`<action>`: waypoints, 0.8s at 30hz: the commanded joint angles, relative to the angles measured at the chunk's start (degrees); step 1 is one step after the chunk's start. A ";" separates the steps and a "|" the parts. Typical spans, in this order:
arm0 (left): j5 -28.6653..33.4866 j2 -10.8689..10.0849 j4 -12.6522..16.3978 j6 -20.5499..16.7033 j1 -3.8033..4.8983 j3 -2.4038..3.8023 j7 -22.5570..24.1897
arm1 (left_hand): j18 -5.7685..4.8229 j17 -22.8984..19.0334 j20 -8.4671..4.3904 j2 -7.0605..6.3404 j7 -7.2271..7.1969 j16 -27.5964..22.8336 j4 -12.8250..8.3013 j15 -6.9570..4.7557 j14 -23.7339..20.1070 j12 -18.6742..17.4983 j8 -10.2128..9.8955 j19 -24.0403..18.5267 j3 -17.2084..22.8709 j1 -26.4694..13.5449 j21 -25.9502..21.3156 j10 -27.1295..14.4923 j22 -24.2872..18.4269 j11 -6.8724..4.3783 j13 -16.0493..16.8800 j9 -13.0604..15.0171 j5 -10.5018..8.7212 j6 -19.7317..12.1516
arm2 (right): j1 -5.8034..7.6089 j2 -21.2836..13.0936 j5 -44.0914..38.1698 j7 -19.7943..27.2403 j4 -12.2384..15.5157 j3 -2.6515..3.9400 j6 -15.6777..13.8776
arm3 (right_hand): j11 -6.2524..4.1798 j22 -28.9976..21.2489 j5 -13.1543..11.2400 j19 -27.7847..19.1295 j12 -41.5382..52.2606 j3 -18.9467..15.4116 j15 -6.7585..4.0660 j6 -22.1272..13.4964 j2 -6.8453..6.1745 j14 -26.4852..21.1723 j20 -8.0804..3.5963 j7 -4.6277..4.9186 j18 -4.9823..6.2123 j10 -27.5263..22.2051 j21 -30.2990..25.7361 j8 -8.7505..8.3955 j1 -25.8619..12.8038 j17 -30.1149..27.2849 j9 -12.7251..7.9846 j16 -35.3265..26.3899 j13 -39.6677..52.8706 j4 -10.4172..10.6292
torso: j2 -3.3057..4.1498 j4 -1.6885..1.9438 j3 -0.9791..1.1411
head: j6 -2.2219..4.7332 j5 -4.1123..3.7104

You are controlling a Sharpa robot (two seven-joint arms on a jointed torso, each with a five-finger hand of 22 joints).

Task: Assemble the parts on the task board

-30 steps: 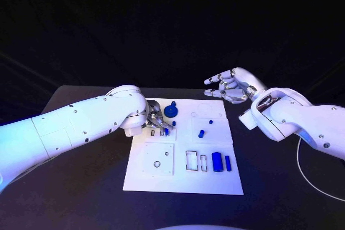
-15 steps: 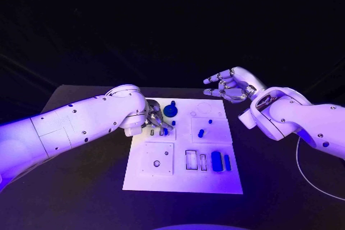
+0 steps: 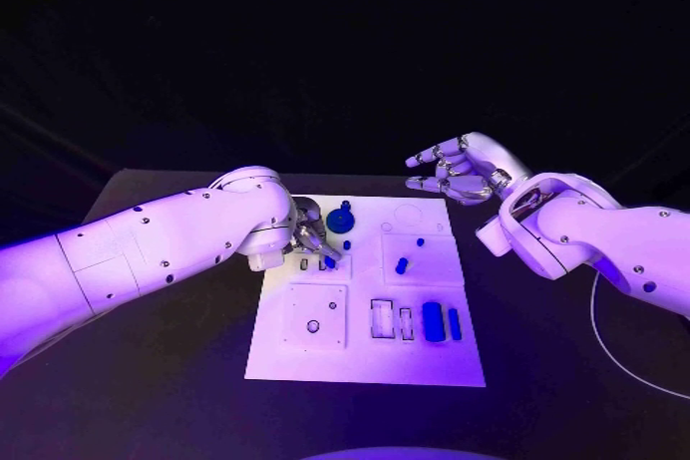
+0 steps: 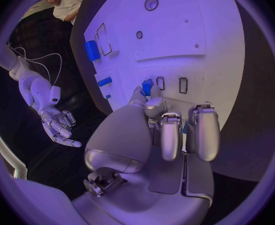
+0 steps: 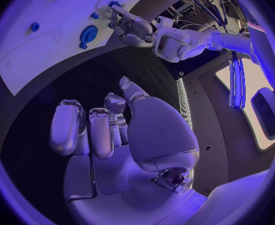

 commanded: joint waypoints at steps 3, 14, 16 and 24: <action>0.17 -0.67 0.92 -0.49 -0.30 -0.20 0.30 | -0.87 15.08 0.34 -5.97 1.20 0.14 -3.51 0.61 6.11 -1.08 -0.84 1.94 18.25 -1.20 -0.55 0.49 4.58 0.28 -0.63 0.65 3.58 0.62 | 0.01 0.13 -0.37 0.14 -0.17 0.02 0.48 | 0.03 0.05 0.39 0.06 0.32 0.01 0.22 0.43 0.28 3.10 0.18 0.13 -0.74 0.47 0.00 0.19 -0.41 1.45 0.09 -0.35 0.05 0.48 | 0.02 -0.03 -0.02 | 0.00 -0.07; 0.44 -3.35 4.32 -5.44 -0.31 -0.16 1.09 | -0.82 15.08 0.41 -15.08 0.88 0.14 -5.20 0.37 6.11 -0.61 0.63 1.99 39.40 -9.10 -0.81 1.57 4.71 0.50 -0.09 3.92 2.81 0.73 | 0.01 0.06 -0.24 0.10 -0.59 0.02 0.52 | 0.04 0.01 0.44 0.04 0.34 -0.05 0.21 0.50 0.41 3.10 0.18 0.13 -0.73 0.45 -0.02 0.22 -0.69 1.38 0.10 -0.41 0.03 0.71 | -0.01 0.06 0.04 | -0.03 0.01; 0.46 -3.82 4.88 -6.42 -0.31 -0.15 1.22 | -0.82 15.08 0.38 -15.26 0.85 0.14 -5.43 0.36 6.11 -0.52 0.73 2.00 40.03 -9.46 -0.82 1.67 4.72 0.51 0.01 4.11 2.78 0.74 | 0.01 0.02 -0.20 0.11 -0.61 0.02 0.52 | 0.04 0.01 0.44 0.03 0.36 -0.06 0.21 0.51 0.42 3.09 0.18 0.13 -0.73 0.46 -0.03 0.22 -0.72 1.37 0.09 -0.42 0.04 0.73 | 0.00 0.10 0.05 | -0.01 -0.01; -1.28 -5.22 6.14 -9.71 -0.48 -0.17 1.51 | -0.81 15.08 0.32 -15.76 0.76 0.14 -6.14 0.30 6.11 -0.13 0.99 2.04 41.62 -10.47 -0.87 2.06 4.72 0.48 0.42 4.62 2.72 0.83 | 0.02 -0.19 -0.03 0.17 -0.57 0.02 0.50 | 0.04 0.00 0.45 0.03 0.39 -0.07 0.21 0.51 0.43 3.09 0.18 0.13 -0.73 0.47 -0.03 0.22 -0.76 1.36 0.09 -0.43 0.06 0.77 | -0.02 0.07 0.04 | 0.05 0.14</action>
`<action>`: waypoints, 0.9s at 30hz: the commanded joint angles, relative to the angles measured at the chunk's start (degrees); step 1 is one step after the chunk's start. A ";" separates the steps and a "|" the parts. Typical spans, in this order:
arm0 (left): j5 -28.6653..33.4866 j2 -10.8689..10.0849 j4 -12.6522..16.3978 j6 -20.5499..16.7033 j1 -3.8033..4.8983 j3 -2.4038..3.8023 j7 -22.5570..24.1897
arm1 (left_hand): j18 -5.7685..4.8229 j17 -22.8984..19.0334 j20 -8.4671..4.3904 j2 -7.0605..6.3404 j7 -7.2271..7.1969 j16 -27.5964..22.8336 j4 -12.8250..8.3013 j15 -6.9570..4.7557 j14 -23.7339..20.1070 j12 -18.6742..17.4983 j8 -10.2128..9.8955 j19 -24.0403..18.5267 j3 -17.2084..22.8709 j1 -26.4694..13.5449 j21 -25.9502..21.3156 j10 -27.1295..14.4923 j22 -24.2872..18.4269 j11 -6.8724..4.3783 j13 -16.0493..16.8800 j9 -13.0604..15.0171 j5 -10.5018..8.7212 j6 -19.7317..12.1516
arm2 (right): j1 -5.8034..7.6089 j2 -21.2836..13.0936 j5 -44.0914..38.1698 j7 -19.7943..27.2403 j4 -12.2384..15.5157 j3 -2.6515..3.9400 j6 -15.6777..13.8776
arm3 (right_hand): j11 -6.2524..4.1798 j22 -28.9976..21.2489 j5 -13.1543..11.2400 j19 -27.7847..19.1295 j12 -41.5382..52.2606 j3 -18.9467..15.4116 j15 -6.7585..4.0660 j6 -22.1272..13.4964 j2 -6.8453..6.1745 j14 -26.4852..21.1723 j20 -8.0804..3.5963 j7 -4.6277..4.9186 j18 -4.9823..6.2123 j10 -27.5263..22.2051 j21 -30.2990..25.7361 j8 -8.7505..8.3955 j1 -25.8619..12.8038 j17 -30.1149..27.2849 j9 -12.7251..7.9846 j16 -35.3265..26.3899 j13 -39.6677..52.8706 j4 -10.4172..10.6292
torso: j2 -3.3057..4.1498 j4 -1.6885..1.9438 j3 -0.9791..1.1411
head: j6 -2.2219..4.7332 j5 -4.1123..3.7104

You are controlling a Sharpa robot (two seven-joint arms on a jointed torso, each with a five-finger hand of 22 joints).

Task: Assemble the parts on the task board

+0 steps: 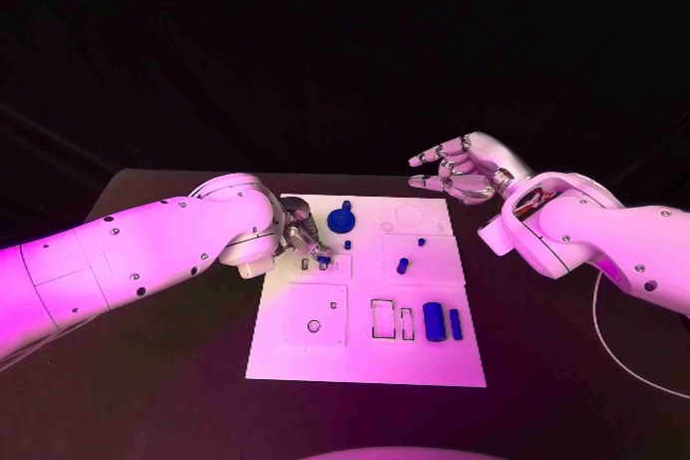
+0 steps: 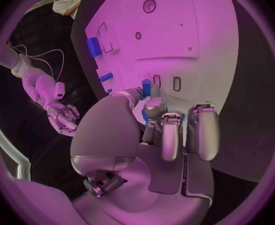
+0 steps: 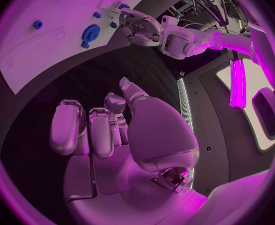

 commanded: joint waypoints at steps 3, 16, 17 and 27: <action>-2.28 -0.22 0.03 -3.61 -0.26 -0.01 1.04 | -0.82 15.09 0.30 -0.13 -0.47 0.14 -10.28 0.08 5.90 0.29 0.32 2.06 10.82 -0.62 -0.23 0.42 4.72 0.06 0.09 0.13 -0.04 -0.05 | 0.02 -0.09 -0.03 0.18 0.03 0.02 0.44 | 0.04 0.00 0.21 0.03 0.41 -0.10 0.21 0.30 0.04 3.10 0.17 -0.07 -0.72 0.47 -0.03 0.22 -0.46 1.40 0.05 -0.19 0.08 0.50 | 0.04 -0.07 -0.01 | 0.04 0.13; -5.24 0.54 -1.50 0.52 -0.90 -0.04 0.78 | -0.83 15.09 0.29 -0.26 -0.48 0.14 -10.45 0.06 5.90 0.27 0.35 2.08 11.14 -0.79 -0.22 0.44 4.75 0.04 0.06 0.22 -0.06 -0.03 | 0.02 0.00 -0.50 0.33 0.00 0.02 0.52 | 0.04 -0.01 0.21 0.02 0.39 -0.12 0.21 0.30 0.05 3.10 0.17 -0.07 -0.72 0.45 -0.04 0.22 -0.52 1.35 0.05 -0.22 0.06 0.55 | 0.08 -0.15 -0.01 | 0.02 0.46; -5.30 0.59 -1.59 0.66 -0.95 -0.04 0.76 | -0.83 15.09 0.29 -0.26 -0.48 0.14 -10.45 0.06 5.90 0.27 0.35 2.08 11.14 -0.79 -0.22 0.44 4.75 0.04 0.06 0.22 -0.06 -0.03 | 0.02 0.00 -0.50 0.34 0.01 0.02 0.52 | 0.04 -0.01 0.21 0.02 0.39 -0.12 0.21 0.30 0.05 3.10 0.17 -0.07 -0.72 0.45 -0.04 0.22 -0.52 1.35 0.05 -0.22 0.06 0.55 | 0.05 -0.14 0.01 | -0.01 0.49; -5.54 0.95 -1.96 2.78 -1.60 -0.06 0.57 | -0.84 15.09 0.29 -0.29 -0.48 0.14 -10.51 0.06 5.90 0.28 0.36 2.11 11.23 -0.83 -0.17 0.46 4.83 0.04 0.08 0.24 -0.07 -0.03 | 0.02 0.06 -0.45 0.41 0.00 0.02 0.65 | 0.04 -0.01 0.21 0.02 0.39 -0.12 0.21 0.30 0.05 3.10 0.17 -0.07 -0.72 0.45 -0.04 0.22 -0.52 1.35 0.05 -0.22 0.06 0.55 | 0.05 -0.14 0.00 | -0.25 0.46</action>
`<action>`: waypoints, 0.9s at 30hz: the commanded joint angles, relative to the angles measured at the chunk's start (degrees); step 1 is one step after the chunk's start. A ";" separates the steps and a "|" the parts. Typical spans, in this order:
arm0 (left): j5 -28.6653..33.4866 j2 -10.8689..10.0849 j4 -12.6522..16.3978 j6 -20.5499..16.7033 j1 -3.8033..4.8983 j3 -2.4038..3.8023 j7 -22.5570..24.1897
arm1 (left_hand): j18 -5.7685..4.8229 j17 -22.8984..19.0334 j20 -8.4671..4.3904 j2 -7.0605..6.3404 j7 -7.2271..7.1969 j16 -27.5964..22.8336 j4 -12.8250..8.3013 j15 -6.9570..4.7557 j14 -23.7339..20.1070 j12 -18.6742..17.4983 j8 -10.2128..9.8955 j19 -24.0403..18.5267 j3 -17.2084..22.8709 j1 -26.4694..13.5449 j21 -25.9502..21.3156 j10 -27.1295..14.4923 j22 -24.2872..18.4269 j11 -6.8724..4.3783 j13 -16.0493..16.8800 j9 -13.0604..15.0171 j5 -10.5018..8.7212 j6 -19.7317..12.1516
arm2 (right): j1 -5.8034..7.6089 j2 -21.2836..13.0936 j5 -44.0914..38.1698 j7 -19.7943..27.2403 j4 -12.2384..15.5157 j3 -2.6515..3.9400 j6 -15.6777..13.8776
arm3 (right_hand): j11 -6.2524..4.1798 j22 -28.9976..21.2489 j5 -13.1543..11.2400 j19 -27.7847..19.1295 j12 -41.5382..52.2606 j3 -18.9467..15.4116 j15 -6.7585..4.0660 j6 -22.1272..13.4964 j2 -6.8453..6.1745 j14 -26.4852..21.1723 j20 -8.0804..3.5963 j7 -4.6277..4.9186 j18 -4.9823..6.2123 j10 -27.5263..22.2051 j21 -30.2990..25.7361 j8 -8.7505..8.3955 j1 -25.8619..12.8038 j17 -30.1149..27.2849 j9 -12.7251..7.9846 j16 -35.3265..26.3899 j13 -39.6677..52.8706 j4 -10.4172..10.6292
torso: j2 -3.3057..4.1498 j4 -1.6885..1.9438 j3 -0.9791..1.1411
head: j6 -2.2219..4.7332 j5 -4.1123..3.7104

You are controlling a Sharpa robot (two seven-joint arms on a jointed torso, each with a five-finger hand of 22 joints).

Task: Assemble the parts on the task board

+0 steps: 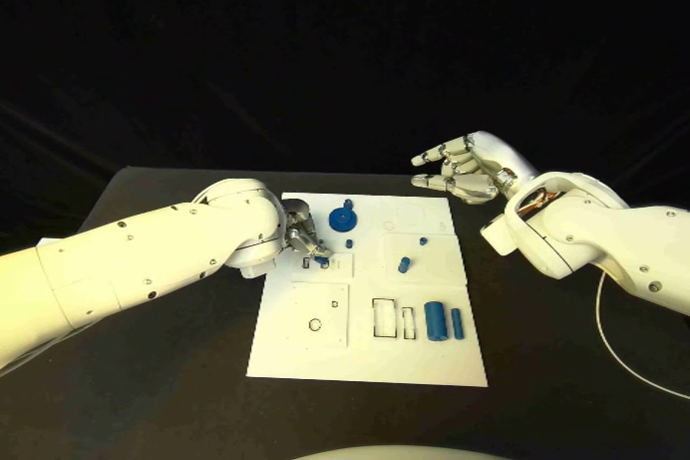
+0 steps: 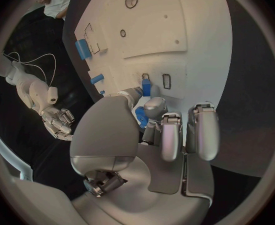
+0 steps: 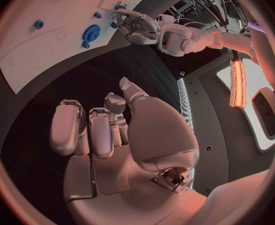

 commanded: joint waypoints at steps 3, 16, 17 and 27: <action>-0.94 0.13 -0.02 3.64 -0.37 -0.09 0.27 | -0.83 15.05 0.28 0.23 -0.33 0.14 -10.06 0.06 5.91 0.28 0.21 2.09 10.50 -0.33 -0.21 0.47 4.79 0.03 0.02 0.11 0.26 0.08 | 0.01 0.05 -0.42 0.34 -0.01 0.02 0.60 | 0.04 0.00 0.22 0.02 0.18 0.04 0.21 0.30 0.05 3.09 0.17 -0.07 -0.72 0.46 -0.04 0.22 -0.53 1.37 0.07 -0.22 0.08 0.39 | -0.04 0.04 0.02 | -0.11 -0.01; -0.96 0.02 0.05 5.08 -0.49 -0.10 0.11 | -0.80 15.05 0.27 0.23 -0.34 0.14 -10.03 0.07 5.91 0.28 0.24 2.03 10.64 -0.70 -0.33 0.53 4.65 0.04 0.02 0.20 0.18 0.11 | 0.01 0.00 -0.46 0.01 0.03 0.02 0.68 | 0.03 -0.06 0.24 0.00 0.30 0.00 0.21 0.30 0.09 3.11 0.17 -0.08 -0.71 0.49 -0.07 0.22 -0.65 1.43 0.06 -0.19 0.16 0.50 | -0.02 0.01 0.03 | -0.10 0.23; -0.96 -0.02 0.10 5.11 -0.49 -0.10 0.10 | -0.80 15.05 0.27 0.23 -0.34 0.14 -10.03 0.07 5.91 0.28 0.24 2.03 10.64 -0.70 -0.33 0.53 4.65 0.04 0.02 0.20 0.18 0.11 | 0.01 0.00 -0.46 0.00 0.02 0.02 0.68 | 0.03 -0.06 0.24 0.00 0.30 0.00 0.21 0.30 0.09 3.11 0.17 -0.08 -0.71 0.49 -0.07 0.22 -0.65 1.43 0.06 -0.19 0.16 0.50 | -0.03 0.01 0.03 | -0.14 0.23; -0.96 0.05 0.09 4.72 -0.50 -0.10 0.17 | -0.91 15.05 0.12 0.07 -1.05 0.14 -9.22 -0.17 5.91 1.14 0.95 2.25 10.42 -3.46 -0.03 1.45 5.21 -0.41 0.82 0.86 -0.03 1.12 | 0.01 -0.03 -0.49 -0.14 0.04 0.02 0.62 | 0.03 -0.06 0.24 0.00 0.30 0.00 0.21 0.30 0.09 3.11 0.17 -0.08 -0.71 0.49 -0.07 0.22 -0.65 1.43 0.06 -0.19 0.16 0.50 | -0.03 0.03 0.06 | -0.26 0.25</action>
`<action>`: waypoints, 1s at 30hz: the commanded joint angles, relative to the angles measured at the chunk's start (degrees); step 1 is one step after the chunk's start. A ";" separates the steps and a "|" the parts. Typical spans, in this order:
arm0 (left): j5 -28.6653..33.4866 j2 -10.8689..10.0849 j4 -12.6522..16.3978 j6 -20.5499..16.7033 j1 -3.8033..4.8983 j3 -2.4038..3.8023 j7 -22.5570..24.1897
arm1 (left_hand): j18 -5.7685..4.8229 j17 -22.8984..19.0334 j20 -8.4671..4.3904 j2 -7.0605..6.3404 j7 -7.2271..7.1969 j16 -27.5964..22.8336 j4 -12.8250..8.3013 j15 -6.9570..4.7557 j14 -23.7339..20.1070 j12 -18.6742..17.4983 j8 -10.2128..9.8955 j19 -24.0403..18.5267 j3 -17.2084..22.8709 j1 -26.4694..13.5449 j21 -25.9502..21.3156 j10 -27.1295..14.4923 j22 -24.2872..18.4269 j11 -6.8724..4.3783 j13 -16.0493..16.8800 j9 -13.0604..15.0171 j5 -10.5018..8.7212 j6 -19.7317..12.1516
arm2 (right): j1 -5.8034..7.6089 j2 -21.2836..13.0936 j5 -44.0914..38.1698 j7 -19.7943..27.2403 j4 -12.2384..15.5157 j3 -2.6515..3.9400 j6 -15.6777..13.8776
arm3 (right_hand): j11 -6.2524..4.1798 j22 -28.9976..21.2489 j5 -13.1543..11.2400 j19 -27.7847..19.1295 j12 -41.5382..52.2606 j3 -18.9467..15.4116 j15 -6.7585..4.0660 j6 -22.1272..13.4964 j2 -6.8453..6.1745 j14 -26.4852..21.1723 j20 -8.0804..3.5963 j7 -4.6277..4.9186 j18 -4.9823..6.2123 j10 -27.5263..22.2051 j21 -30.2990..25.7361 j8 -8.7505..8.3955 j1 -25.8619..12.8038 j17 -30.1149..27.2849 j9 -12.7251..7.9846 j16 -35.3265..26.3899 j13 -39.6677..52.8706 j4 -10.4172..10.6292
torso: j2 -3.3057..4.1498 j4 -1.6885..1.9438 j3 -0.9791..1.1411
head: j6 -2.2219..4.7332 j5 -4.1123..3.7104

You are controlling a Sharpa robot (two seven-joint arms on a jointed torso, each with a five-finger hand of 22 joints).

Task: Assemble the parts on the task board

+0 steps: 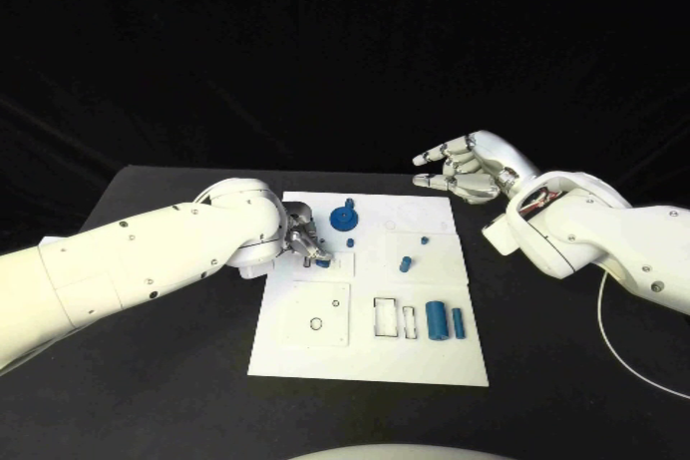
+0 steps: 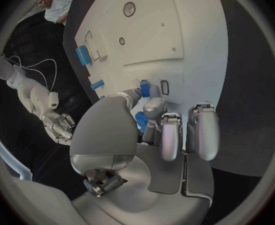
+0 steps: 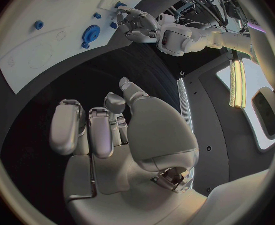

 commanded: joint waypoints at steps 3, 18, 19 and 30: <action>-0.30 0.37 -0.26 1.55 -0.26 -0.20 0.01 | -0.93 15.07 -0.16 -0.22 -0.96 0.14 -7.95 -0.51 5.91 0.77 0.63 2.33 7.70 -2.60 0.04 0.80 5.40 -0.41 0.59 0.45 -0.13 1.08 | 0.01 0.00 -0.47 -0.06 0.03 0.02 0.40 | 0.03 -0.06 0.24 0.00 0.30 -0.01 0.21 0.30 0.09 3.11 0.17 -0.07 -0.71 0.49 -0.07 0.22 -0.66 1.43 0.07 -0.19 0.05 0.19 | 0.00 0.01 0.00 | -0.10 0.04; -0.29 1.67 -1.92 1.29 -0.22 -0.22 0.04 | -1.16 15.07 -0.85 0.35 -1.74 0.14 -4.74 -1.18 5.91 2.39 0.84 2.81 -0.10 -8.45 0.63 2.04 6.51 -1.09 2.38 0.94 -0.33 3.36 | 0.01 0.01 1.04 0.16 0.19 0.02 0.49 | 0.02 -0.16 0.26 -0.04 0.30 -0.06 0.21 0.36 0.07 3.10 0.17 -0.09 -0.69 0.46 -0.12 0.25 -0.77 1.33 0.08 -0.27 0.04 0.27 | 0.03 -0.06 0.01 | -0.13 0.09; -0.29 1.73 -2.00 1.23 -0.22 -0.22 0.04 | -1.15 15.07 -0.86 0.40 -1.75 0.14 -4.66 -1.19 5.91 2.40 0.81 2.80 -0.38 -8.55 0.60 2.05 6.49 -1.09 2.40 0.95 -0.33 3.39 | 0.01 0.00 1.21 0.17 0.18 0.02 0.52 | 0.02 -0.20 0.27 -0.06 0.29 -0.07 0.21 0.36 0.06 3.10 0.17 -0.10 -0.68 0.45 -0.14 0.25 -0.79 1.36 0.08 -0.25 0.03 0.29 | 0.02 -0.04 0.01 | -0.11 0.05; -0.29 2.20 -2.57 1.49 -0.22 -0.23 -0.01 | -1.24 15.07 -0.93 0.50 -1.75 0.14 -2.45 -1.20 5.91 2.89 0.62 2.96 -5.78 -11.29 0.79 2.42 6.91 -1.11 3.04 1.13 -0.50 4.15 | 0.02 0.08 1.72 0.35 0.13 0.02 0.83 | -0.04 -0.30 1.98 -0.11 0.32 -0.52 0.16 0.38 -0.39 3.10 0.13 -0.17 -0.66 0.26 -0.21 0.25 -1.27 1.28 0.06 -0.36 0.01 0.60 | 0.01 -0.04 0.00 | -0.18 0.12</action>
